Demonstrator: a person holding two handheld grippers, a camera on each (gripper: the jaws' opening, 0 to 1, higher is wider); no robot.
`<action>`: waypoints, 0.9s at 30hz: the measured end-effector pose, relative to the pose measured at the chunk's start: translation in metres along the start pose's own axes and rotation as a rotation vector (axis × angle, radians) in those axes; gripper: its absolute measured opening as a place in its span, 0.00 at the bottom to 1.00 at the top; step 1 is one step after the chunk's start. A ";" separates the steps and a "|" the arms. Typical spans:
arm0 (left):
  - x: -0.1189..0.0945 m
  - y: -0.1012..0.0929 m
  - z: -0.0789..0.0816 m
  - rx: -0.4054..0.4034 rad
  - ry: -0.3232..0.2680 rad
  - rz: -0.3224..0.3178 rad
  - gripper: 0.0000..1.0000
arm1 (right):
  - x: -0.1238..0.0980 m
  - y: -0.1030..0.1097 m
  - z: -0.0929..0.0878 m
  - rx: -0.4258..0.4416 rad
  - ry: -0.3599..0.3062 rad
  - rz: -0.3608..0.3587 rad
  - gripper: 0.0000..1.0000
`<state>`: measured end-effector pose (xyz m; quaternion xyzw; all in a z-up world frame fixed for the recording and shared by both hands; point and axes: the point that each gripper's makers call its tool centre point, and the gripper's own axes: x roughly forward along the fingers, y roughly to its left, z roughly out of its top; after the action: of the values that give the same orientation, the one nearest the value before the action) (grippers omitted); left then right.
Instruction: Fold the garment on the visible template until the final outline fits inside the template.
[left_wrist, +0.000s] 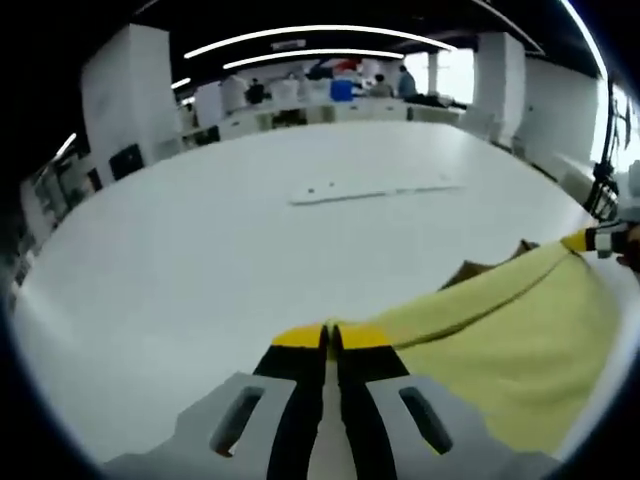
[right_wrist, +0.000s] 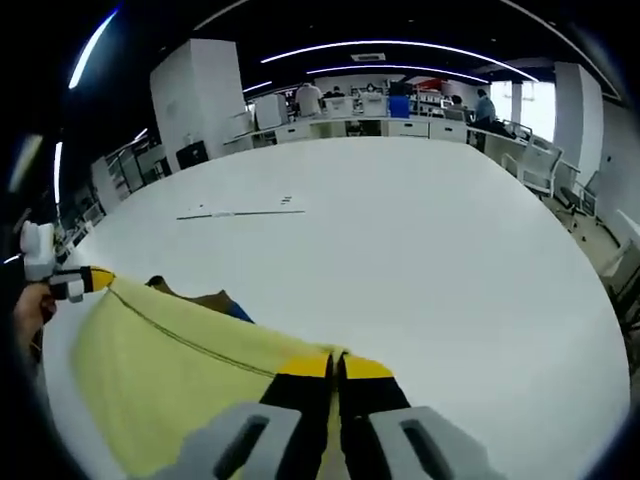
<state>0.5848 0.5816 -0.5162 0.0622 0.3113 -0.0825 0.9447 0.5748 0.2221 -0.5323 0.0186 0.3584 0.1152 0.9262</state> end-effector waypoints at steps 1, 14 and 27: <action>0.000 -0.001 -0.002 0.017 0.013 -0.014 0.01 | 0.000 0.000 0.000 0.017 0.002 0.004 0.00; -0.019 -0.001 -0.003 0.187 -0.047 -0.158 0.33 | -0.016 0.007 -0.002 -0.140 0.020 0.040 0.28; 0.000 -0.011 -0.008 0.303 -0.036 -0.156 0.39 | -0.002 -0.002 -0.004 -0.232 0.000 -0.013 0.27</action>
<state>0.5780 0.5721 -0.5239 0.1783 0.2821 -0.2026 0.9206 0.5711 0.2194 -0.5335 -0.0911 0.3430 0.1500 0.9228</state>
